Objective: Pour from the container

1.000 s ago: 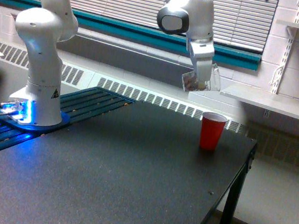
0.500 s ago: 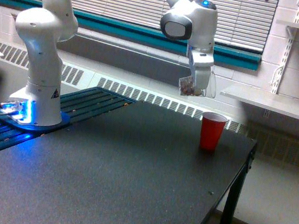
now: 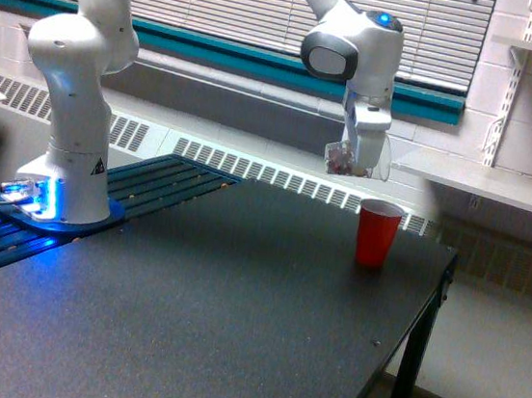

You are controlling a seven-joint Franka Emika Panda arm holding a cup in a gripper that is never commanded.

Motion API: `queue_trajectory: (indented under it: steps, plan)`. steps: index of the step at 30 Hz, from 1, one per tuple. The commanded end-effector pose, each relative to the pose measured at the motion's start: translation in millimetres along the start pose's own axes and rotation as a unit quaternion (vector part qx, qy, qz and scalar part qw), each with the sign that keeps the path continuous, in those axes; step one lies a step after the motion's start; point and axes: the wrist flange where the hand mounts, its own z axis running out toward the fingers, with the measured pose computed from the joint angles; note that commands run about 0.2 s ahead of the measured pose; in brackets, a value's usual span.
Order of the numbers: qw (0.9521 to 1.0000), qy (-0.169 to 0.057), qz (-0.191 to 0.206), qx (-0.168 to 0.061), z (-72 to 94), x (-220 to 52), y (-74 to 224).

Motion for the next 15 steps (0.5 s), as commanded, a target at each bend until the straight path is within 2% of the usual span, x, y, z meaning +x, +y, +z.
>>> queue_trajectory:
  steps: [1, 15]
  plan:
    - [0.9998, -0.019, 0.003, -0.002, 5.1, -1.0, -13.0]
    - [0.9985, -0.052, 0.015, -0.009, 11.7, 0.9, -15.3]
